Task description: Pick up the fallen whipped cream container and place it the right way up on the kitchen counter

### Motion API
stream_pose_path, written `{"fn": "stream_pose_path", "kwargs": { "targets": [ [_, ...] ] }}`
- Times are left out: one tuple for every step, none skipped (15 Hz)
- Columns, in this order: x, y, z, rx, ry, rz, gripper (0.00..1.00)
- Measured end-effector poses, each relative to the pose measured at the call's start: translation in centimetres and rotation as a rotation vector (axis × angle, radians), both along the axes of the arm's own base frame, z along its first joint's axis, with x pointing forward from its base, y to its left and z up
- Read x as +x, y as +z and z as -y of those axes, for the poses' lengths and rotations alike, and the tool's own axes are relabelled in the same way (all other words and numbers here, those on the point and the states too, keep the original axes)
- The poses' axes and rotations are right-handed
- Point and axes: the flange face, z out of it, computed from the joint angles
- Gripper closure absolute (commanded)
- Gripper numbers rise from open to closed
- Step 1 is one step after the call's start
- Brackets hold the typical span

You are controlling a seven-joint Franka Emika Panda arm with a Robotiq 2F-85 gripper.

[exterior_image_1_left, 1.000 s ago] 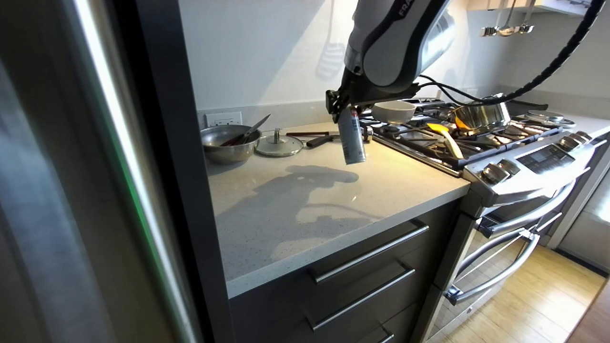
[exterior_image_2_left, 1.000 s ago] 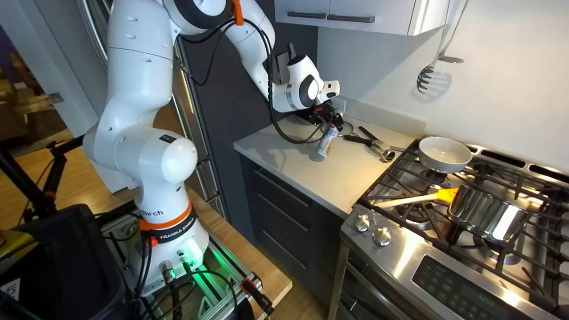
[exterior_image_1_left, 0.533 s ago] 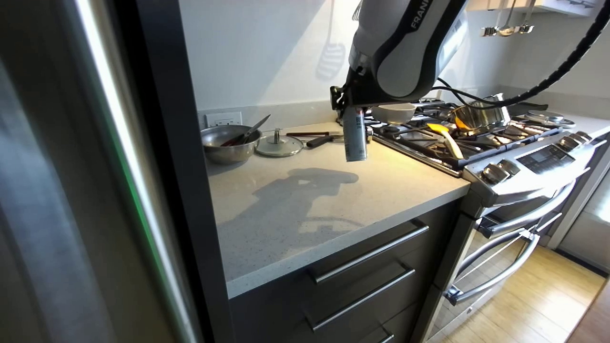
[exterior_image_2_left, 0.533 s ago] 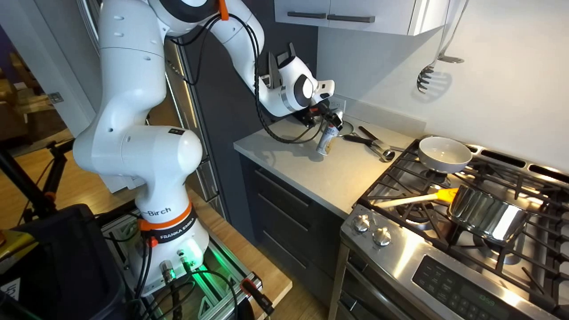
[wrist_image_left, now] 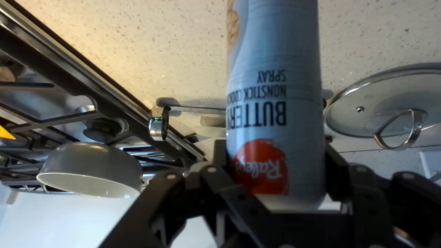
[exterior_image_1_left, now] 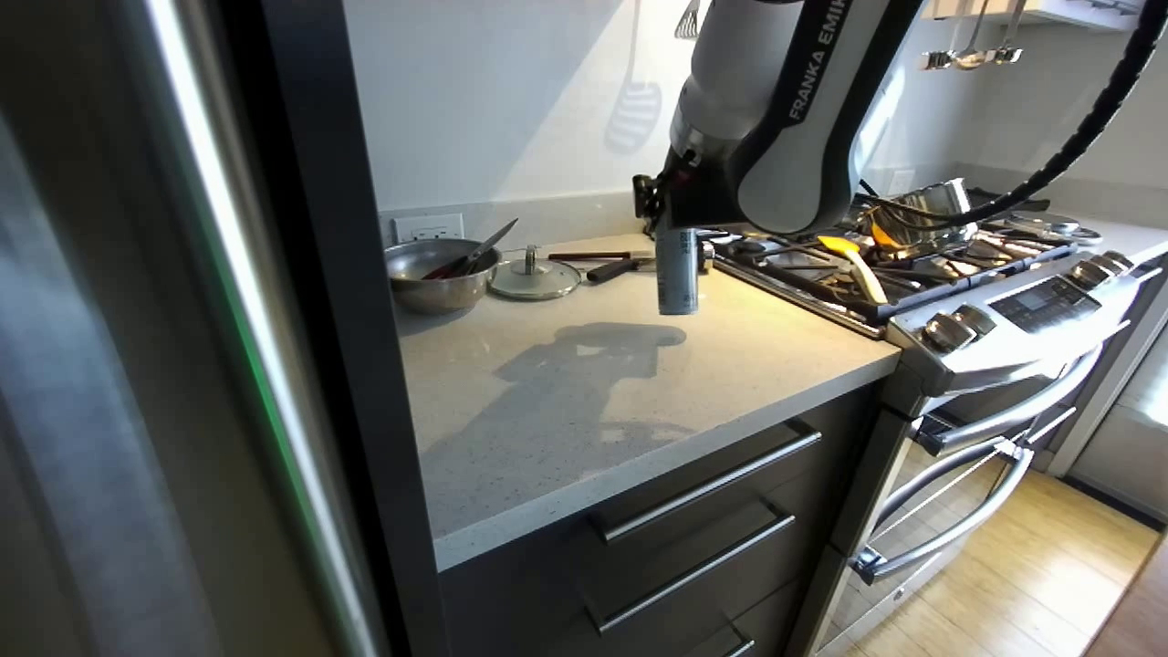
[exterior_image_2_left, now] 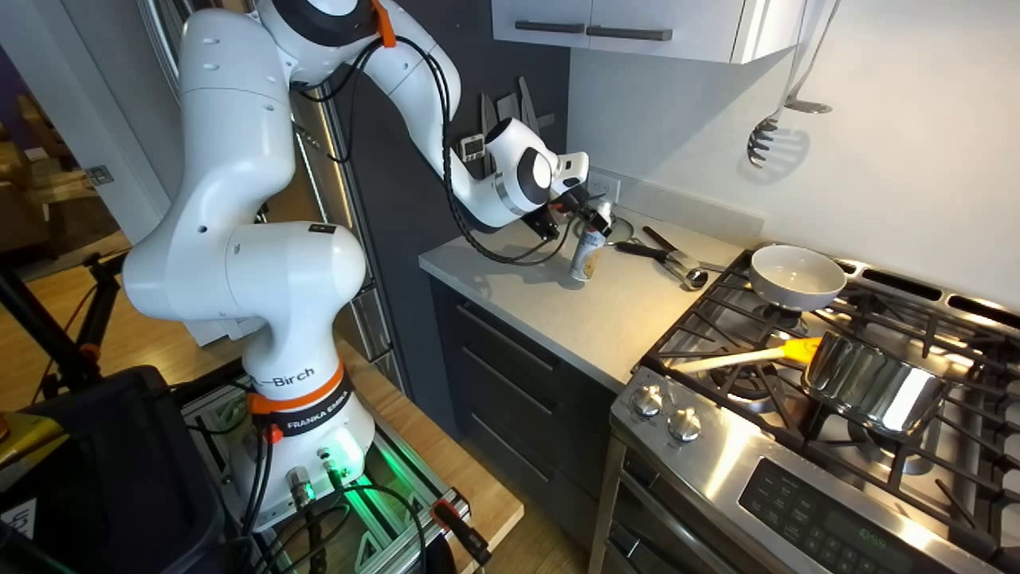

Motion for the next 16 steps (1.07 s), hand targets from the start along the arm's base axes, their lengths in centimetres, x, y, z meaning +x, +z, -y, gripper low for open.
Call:
{"fn": "stream_pose_path", "kwargs": {
  "targets": [
    [-0.1,-0.3,0.0,0.005,-0.012,0.017,0.62],
    [-0.3,-0.6,0.1,0.003,-0.02,0.033,0.62],
    [-0.5,-1.0,0.1,0.001,-0.026,0.048,0.62],
    [-0.8,-1.4,0.1,-0.001,-0.031,0.061,0.62],
    [-1.1,-1.9,0.1,-0.005,-0.031,0.073,0.62],
    [-1.4,-2.3,-0.1,-0.009,-0.032,0.084,0.62],
    [-1.7,-2.7,-0.2,-0.013,-0.03,0.094,0.62],
    [-2.0,-3.1,-0.5,-0.016,-0.027,0.102,0.62],
    [-2.2,-3.3,-0.7,-0.019,-0.023,0.114,0.62],
    [-2.3,-3.5,-0.8,-0.024,-0.018,0.127,0.62],
    [-2.5,-3.6,-1.0,-0.029,-0.014,0.14,0.12],
    [-2.7,-3.8,-1.0,-0.033,-0.01,0.15,0.1],
    [-2.8,-3.9,-1.1,-0.037,-0.006,0.161,0.05],
    [-3.0,-4.2,-1.1,-0.038,-0.003,0.165,0.0],
    [-3.1,-4.5,-1.1,-0.039,-0.001,0.167,0.0],
    [-3.2,-4.8,-1.1,-0.039,0.001,0.164,0.0]
  ]
}}
